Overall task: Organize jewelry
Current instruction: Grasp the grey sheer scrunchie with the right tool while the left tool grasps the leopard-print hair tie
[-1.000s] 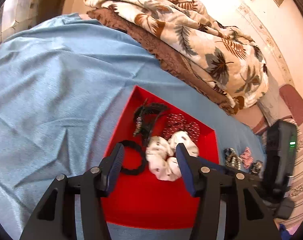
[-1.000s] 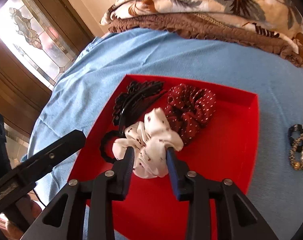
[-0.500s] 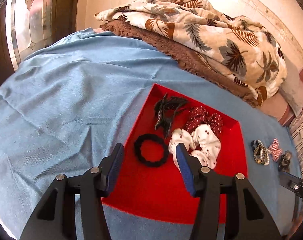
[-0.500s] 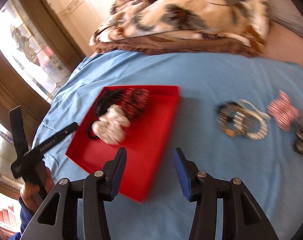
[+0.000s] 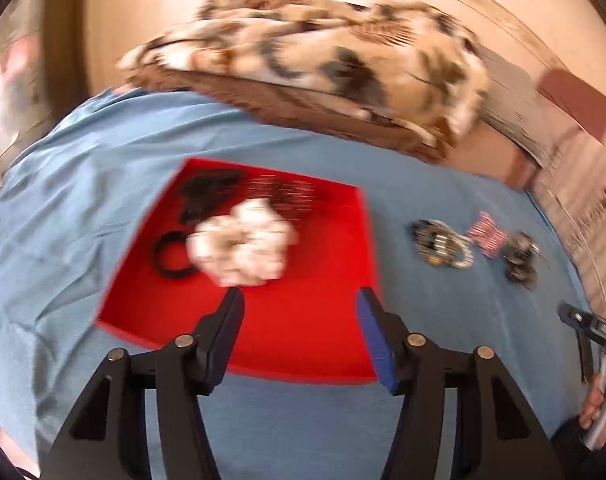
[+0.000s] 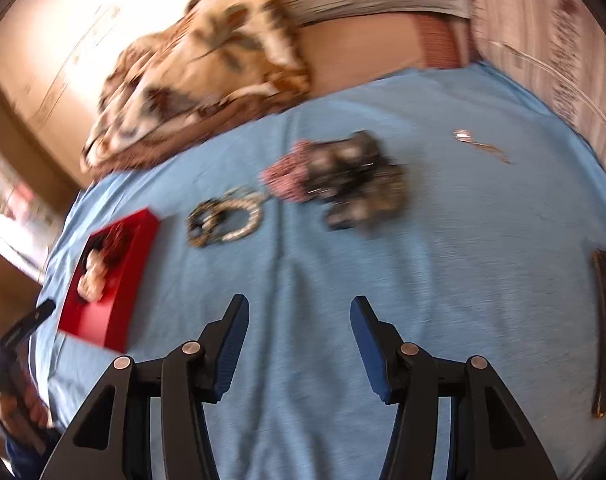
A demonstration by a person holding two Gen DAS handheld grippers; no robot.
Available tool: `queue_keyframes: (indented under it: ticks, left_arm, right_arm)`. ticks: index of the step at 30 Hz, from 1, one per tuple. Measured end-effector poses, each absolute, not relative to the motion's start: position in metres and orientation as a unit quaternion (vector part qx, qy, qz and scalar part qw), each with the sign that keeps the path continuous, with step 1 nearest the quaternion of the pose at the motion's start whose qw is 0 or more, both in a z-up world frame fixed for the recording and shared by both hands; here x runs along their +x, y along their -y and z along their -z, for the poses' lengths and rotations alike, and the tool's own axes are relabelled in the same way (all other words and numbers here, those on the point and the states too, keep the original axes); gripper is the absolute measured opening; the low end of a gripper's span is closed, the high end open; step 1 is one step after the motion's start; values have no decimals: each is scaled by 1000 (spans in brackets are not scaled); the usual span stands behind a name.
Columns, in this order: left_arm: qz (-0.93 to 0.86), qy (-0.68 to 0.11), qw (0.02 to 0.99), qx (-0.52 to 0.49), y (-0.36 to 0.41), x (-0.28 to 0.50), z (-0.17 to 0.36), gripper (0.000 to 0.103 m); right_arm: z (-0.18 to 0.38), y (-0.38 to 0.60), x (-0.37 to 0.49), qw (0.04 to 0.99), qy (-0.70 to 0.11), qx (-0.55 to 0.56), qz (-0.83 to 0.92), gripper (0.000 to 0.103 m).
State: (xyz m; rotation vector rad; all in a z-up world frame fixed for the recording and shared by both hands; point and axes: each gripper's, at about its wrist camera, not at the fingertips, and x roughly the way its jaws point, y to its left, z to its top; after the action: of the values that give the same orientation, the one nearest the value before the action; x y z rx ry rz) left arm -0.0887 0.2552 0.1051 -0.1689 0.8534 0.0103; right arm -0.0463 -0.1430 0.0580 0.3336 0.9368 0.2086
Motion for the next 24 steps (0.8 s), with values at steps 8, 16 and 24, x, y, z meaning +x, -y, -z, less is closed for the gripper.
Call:
queue_keyframes:
  ticks: [8,16,24]
  left_arm:
    - [39,-450,891,-46,-165,-29,-94,58]
    - [37,-495,867,-48,-135,47,-55,57]
    - [47,-518,853,-44,-117,90,-18,57]
  right_arm:
    - [-48,171,-20,885,-420,181,-85,57]
    - [-34,182,25,900,-402,157,-59,59]
    - [-16,195,60,888,-417,179,-73,59]
